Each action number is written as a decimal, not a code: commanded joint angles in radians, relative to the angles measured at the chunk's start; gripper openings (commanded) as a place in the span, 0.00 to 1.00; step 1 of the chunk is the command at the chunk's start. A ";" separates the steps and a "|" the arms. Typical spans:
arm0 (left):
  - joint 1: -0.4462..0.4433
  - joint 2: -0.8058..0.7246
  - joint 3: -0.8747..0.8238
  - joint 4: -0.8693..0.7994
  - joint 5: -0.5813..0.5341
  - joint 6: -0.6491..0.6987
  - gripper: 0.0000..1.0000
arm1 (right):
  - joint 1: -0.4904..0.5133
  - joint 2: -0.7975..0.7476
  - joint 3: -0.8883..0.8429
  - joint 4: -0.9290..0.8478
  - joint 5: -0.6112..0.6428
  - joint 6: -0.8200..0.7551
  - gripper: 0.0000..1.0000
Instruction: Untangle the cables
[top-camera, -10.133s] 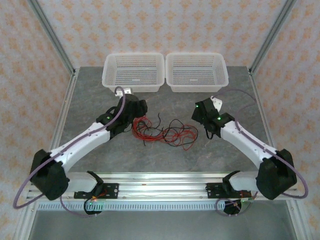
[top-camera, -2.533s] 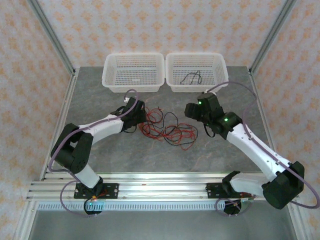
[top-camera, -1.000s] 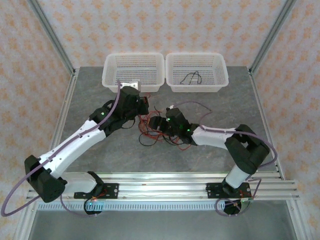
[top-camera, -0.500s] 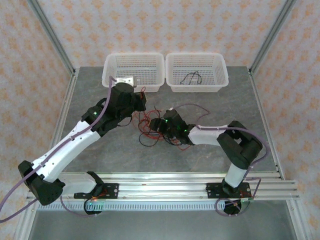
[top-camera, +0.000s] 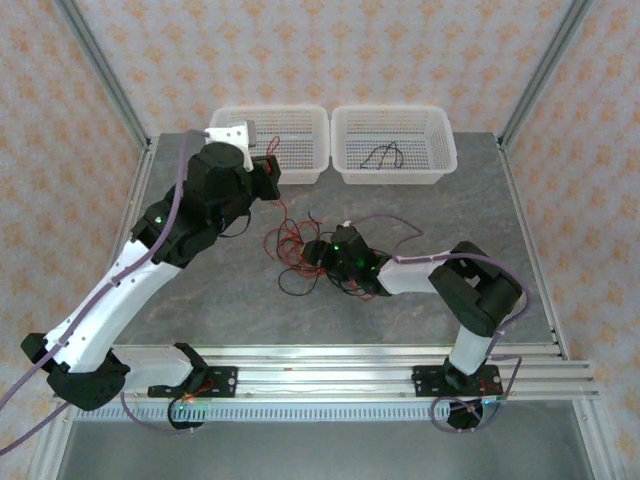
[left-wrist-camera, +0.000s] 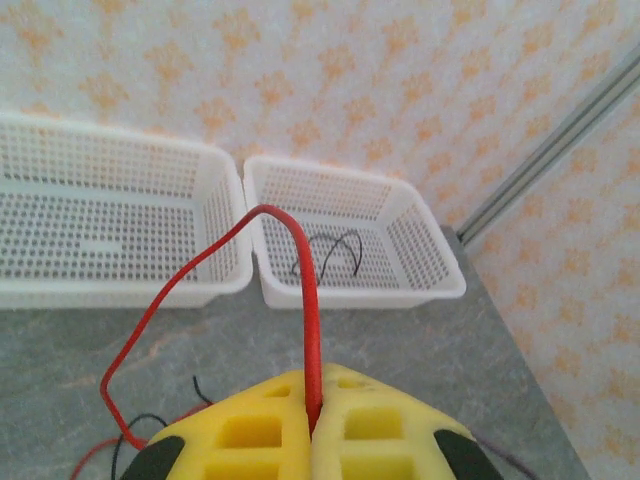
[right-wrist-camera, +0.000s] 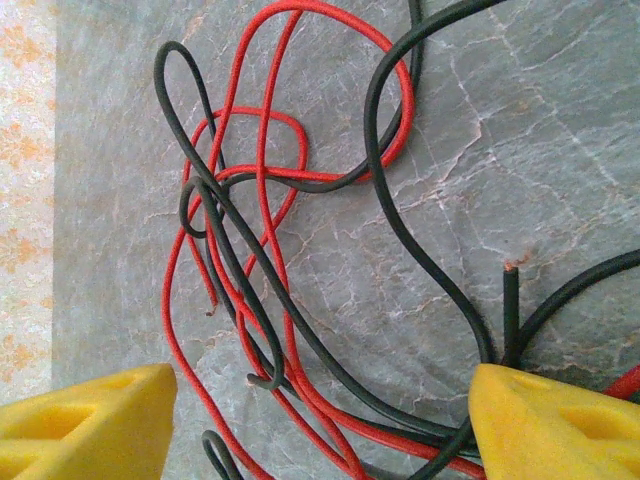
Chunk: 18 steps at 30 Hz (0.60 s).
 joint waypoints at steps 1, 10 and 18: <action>-0.006 0.030 0.089 -0.049 -0.074 0.060 0.00 | 0.006 -0.007 -0.052 -0.064 0.033 0.018 0.77; 0.043 0.215 0.356 -0.126 -0.275 0.169 0.00 | 0.006 -0.119 -0.078 -0.111 0.025 -0.033 0.77; 0.167 0.343 0.506 -0.005 -0.271 0.212 0.00 | 0.009 -0.335 -0.039 -0.299 0.051 -0.138 0.78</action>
